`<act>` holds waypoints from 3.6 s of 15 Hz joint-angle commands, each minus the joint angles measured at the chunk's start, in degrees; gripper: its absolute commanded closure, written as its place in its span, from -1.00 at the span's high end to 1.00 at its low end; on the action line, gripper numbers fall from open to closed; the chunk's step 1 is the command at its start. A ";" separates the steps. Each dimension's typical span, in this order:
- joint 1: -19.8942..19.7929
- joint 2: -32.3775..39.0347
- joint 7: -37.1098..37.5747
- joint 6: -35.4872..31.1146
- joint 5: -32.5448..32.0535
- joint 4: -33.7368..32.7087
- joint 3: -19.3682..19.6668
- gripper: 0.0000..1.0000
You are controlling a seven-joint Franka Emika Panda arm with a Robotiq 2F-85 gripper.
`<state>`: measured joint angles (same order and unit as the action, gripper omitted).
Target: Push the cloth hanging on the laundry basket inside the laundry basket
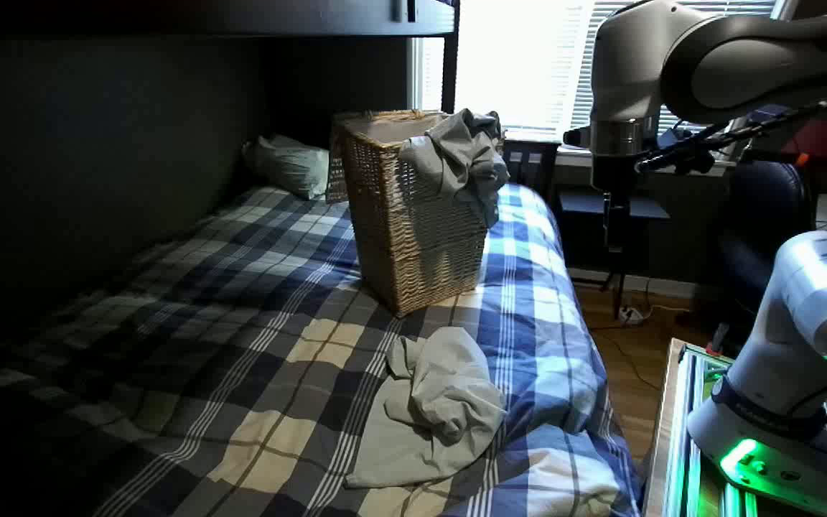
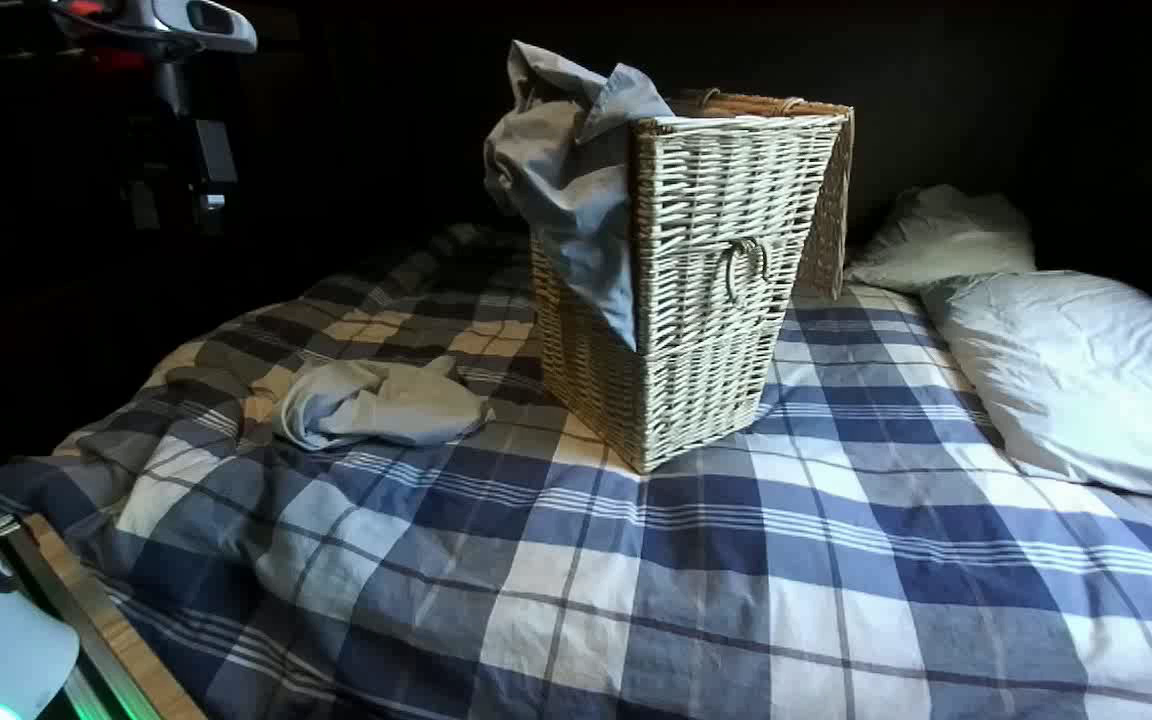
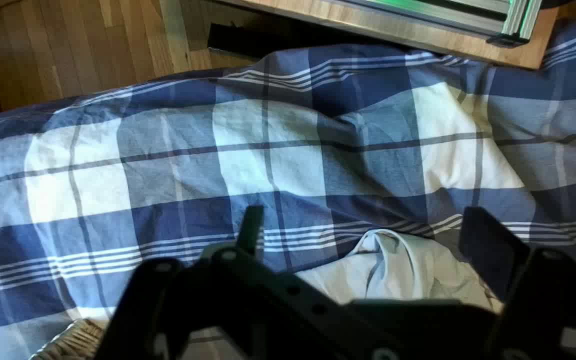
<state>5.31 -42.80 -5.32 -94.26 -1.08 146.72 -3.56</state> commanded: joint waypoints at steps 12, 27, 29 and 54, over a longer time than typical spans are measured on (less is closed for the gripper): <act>0.04 1.06 0.75 -1.99 0.26 -0.57 0.34 1.00; -10.51 33.05 1.80 -43.57 -14.48 -17.82 5.30 1.00; -11.88 37.10 3.99 -49.44 -15.47 -19.51 6.36 1.00; -8.19 33.10 37.04 -39.47 -30.60 -24.28 4.04 -0.99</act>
<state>-3.60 -6.20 31.82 -136.81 -36.19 122.82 1.88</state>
